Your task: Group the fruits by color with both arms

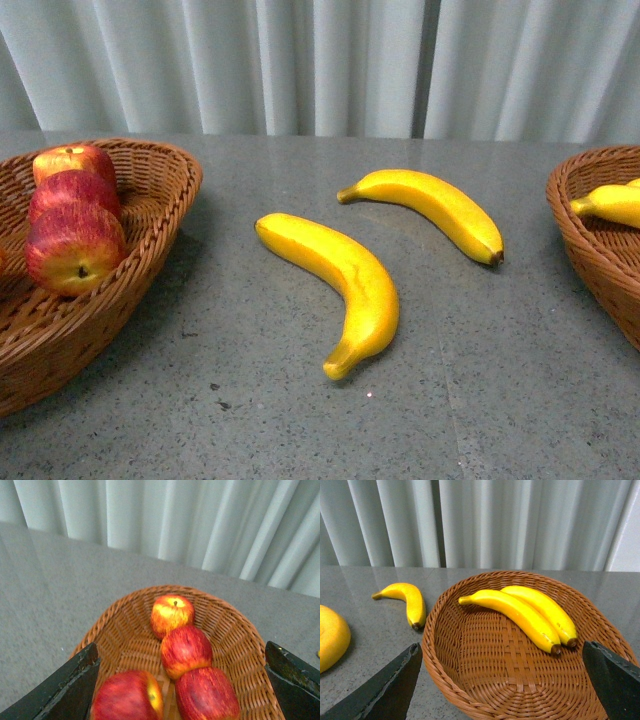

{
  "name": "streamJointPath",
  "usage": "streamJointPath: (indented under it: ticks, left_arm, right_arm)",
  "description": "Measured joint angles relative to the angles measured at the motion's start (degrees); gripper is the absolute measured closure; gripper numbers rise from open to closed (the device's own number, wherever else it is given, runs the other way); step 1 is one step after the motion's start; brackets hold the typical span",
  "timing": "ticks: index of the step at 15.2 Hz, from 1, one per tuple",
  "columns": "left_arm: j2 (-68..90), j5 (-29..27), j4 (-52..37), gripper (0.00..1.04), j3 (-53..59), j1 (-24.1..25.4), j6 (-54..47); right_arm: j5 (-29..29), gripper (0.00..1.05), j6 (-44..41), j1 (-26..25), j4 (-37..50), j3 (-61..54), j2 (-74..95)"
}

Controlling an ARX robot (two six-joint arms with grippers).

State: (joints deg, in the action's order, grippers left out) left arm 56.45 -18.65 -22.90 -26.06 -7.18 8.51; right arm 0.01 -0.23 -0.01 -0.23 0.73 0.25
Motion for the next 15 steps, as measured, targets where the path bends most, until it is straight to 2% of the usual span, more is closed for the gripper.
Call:
streamJointPath:
  ticks: [2, 5, 7, 9, 10, 12, 13, 14, 15]
  left_arm:
    - [-1.1, 1.1, -0.3, 0.07, -0.6, -1.8, -4.4]
    - [-3.0, -1.3, -0.8, 0.07, -1.2, -3.2, -9.3]
    - [-11.0, 8.7, 0.5, 0.29, 2.9, -1.4, -9.0]
    - [-17.3, 9.6, 2.6, 0.46, 8.4, -1.6, -8.9]
    - [-21.6, 11.1, 2.3, 0.65, 12.2, -0.5, -8.9]
    - [-24.3, 12.2, 2.0, 0.85, 14.6, 1.3, -8.9]
    - [-26.2, 15.6, 2.6, 1.0, 16.4, 3.3, -8.9]
    - [-27.9, 18.3, 2.8, 1.03, 17.9, 6.9, -8.8]
    - [-29.5, 17.9, 3.3, 1.03, 18.9, 7.6, -8.6]
  right_arm:
    - [0.0, 0.06, 0.0, 0.0, 0.0, 0.0, 0.0]
    - [0.0, 0.06, 0.0, 0.0, 0.0, 0.0, 0.0]
    - [0.0, 0.06, 0.0, 0.0, 0.0, 0.0, 0.0]
    - [0.0, 0.06, 0.0, 0.0, 0.0, 0.0, 0.0]
    - [0.0, 0.06, 0.0, 0.0, 0.0, 0.0, 0.0]
    - [0.0, 0.06, 0.0, 0.0, 0.0, 0.0, 0.0]
    - [0.0, 0.06, 0.0, 0.0, 0.0, 0.0, 0.0]
    - [0.0, 0.06, 0.0, 0.0, 0.0, 0.0, 0.0]
    - [0.0, 0.06, 0.0, 0.0, 0.0, 0.0, 0.0]
